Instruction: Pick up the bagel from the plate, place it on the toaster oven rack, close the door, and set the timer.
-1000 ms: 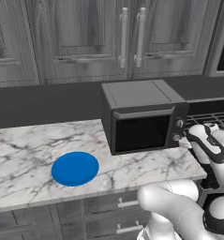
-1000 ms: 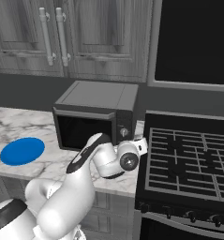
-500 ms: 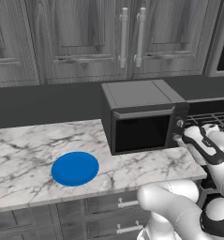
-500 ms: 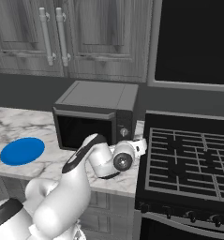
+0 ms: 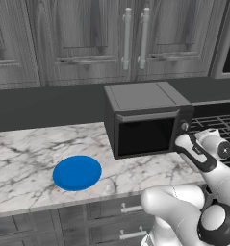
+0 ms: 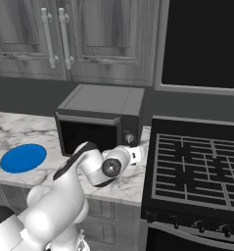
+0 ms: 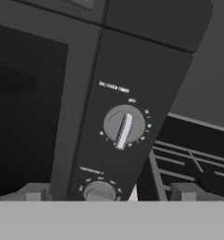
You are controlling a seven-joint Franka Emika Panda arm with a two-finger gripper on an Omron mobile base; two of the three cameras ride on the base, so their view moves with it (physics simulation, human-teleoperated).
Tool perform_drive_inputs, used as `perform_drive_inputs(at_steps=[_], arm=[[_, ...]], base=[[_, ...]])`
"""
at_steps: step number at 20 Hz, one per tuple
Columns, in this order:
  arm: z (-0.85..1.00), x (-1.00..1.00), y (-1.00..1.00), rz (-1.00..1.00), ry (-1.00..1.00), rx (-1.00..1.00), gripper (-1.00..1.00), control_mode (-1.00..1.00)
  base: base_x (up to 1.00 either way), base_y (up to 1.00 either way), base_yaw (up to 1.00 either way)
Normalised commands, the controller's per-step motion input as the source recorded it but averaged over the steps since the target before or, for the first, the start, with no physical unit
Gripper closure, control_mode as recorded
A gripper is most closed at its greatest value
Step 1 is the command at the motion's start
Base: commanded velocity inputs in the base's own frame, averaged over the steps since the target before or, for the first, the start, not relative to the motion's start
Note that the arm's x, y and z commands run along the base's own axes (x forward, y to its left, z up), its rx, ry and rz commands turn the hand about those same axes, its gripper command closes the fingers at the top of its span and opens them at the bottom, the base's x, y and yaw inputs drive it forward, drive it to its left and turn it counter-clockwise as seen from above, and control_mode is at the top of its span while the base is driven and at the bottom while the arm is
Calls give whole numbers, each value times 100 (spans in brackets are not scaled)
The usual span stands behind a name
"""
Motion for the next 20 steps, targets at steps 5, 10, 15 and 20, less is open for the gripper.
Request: perform_drive_inputs(at_steps=[5,10,15,20], arm=[[0,0,-10,-4,-2,0,-100,-100],[1,0,-2,-1,-1,0,-100,-100],[4,0,0,-2,-1,0,-100,-100],[8,6,0,-4,0,0,-100,-100]], base=[[0,0,0],[0,0,0],[0,0,0],[0,0,0]])
